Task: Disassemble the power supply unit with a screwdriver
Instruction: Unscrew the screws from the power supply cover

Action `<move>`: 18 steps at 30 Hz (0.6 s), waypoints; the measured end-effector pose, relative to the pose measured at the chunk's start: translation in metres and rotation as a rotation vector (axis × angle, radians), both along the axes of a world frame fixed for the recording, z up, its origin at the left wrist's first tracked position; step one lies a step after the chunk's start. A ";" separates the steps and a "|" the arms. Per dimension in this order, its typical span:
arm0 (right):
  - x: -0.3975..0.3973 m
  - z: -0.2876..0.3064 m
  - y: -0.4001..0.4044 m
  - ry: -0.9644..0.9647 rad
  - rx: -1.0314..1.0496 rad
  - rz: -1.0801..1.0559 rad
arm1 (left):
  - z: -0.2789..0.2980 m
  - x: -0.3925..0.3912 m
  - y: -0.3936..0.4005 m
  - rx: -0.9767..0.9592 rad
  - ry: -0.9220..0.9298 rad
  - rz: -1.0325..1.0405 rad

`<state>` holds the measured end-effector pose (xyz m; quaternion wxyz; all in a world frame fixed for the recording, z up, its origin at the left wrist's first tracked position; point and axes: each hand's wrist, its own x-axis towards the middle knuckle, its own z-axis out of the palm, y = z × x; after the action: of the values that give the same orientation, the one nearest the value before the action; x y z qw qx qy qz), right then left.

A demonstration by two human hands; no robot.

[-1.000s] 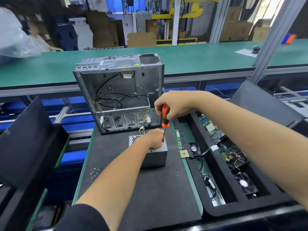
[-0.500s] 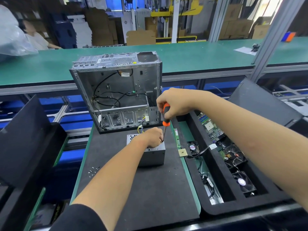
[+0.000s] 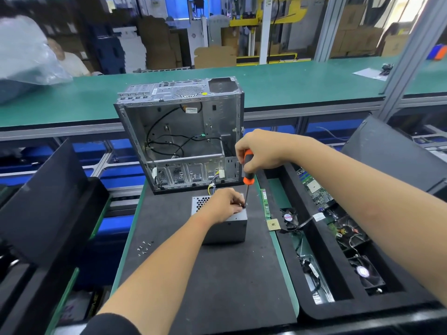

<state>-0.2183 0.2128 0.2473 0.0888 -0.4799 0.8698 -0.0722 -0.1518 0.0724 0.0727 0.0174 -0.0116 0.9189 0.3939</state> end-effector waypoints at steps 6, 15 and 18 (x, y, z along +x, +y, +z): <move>-0.002 -0.001 0.002 -0.012 -0.046 -0.022 | -0.002 0.004 0.008 -0.117 0.048 0.007; -0.015 -0.003 -0.017 -0.116 -0.226 -0.201 | 0.016 0.025 -0.046 0.299 0.030 0.402; -0.016 -0.015 -0.041 -0.272 -0.286 -0.239 | 0.017 0.041 -0.080 0.449 0.072 0.576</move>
<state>-0.2339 0.1723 0.2326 0.1273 -0.3669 0.8814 -0.2688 -0.1106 -0.0078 0.0899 -0.1243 -0.2519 0.7688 0.5746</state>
